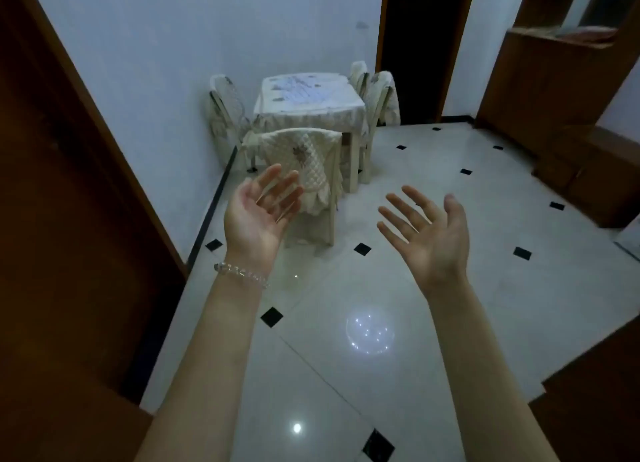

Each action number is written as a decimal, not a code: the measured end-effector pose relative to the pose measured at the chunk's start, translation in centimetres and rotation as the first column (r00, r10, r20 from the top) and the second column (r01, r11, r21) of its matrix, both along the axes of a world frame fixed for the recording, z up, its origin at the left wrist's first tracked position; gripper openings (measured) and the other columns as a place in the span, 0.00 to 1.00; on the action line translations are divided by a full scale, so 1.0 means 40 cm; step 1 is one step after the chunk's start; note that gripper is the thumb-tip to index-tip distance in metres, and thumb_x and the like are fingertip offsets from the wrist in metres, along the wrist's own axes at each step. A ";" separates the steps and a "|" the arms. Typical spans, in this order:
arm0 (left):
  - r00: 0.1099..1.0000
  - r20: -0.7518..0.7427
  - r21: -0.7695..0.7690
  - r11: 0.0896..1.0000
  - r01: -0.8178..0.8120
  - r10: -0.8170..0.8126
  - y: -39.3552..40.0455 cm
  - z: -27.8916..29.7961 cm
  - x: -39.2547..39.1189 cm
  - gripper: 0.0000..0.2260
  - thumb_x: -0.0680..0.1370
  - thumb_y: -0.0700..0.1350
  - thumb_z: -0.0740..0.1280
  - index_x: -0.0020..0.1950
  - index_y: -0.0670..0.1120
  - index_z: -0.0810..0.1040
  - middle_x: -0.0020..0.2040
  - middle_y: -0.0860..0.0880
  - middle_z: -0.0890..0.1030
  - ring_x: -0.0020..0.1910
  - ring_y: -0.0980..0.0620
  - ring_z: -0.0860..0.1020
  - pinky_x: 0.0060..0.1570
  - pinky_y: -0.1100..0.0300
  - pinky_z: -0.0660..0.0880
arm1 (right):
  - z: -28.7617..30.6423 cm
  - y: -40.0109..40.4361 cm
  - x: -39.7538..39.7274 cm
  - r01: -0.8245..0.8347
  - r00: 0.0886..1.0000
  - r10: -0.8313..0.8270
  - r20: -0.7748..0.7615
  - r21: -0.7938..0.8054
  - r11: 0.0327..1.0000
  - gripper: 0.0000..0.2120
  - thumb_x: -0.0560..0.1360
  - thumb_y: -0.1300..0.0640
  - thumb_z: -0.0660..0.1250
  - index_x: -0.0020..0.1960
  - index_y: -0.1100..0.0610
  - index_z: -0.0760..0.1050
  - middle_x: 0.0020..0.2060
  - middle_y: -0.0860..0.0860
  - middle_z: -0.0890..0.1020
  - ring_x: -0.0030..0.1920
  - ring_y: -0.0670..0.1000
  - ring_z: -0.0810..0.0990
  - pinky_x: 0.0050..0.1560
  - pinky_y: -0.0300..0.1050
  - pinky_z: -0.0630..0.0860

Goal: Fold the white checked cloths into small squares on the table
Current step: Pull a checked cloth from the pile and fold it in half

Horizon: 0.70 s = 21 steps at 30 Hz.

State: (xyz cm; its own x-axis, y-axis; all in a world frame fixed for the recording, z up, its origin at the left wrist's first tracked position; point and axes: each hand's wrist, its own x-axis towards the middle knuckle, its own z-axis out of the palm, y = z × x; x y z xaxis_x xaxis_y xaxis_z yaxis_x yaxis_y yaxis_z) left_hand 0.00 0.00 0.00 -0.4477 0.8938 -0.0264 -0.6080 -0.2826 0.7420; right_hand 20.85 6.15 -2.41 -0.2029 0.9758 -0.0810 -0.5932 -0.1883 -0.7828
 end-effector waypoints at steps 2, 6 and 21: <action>1.000 -0.015 -0.011 1.000 -0.002 0.002 0.010 0.004 0.006 0.19 0.81 0.50 0.51 0.60 0.42 0.76 0.56 0.41 0.81 0.59 0.41 0.78 0.63 0.48 0.71 | 0.008 0.015 0.000 0.003 1.000 -0.003 0.013 -0.002 1.000 0.26 0.81 0.43 0.50 0.64 0.60 0.75 0.57 0.59 0.81 0.58 0.60 0.80 0.63 0.59 0.73; 1.000 0.011 0.009 1.000 0.026 -0.026 0.036 -0.014 0.003 0.20 0.81 0.50 0.51 0.60 0.41 0.76 0.56 0.40 0.81 0.57 0.41 0.78 0.64 0.47 0.71 | -0.001 0.050 -0.013 -0.016 1.000 0.016 -0.009 -0.012 1.000 0.26 0.81 0.43 0.50 0.64 0.60 0.75 0.57 0.59 0.82 0.58 0.60 0.81 0.63 0.59 0.73; 0.999 0.032 0.011 0.999 0.040 -0.040 0.381 -0.064 -0.248 0.20 0.81 0.50 0.51 0.63 0.42 0.75 0.58 0.40 0.80 0.60 0.41 0.77 0.64 0.47 0.70 | -0.035 0.397 -0.245 0.058 0.998 -0.057 0.012 -0.051 0.997 0.26 0.82 0.43 0.50 0.63 0.61 0.75 0.55 0.60 0.82 0.56 0.61 0.81 0.62 0.59 0.74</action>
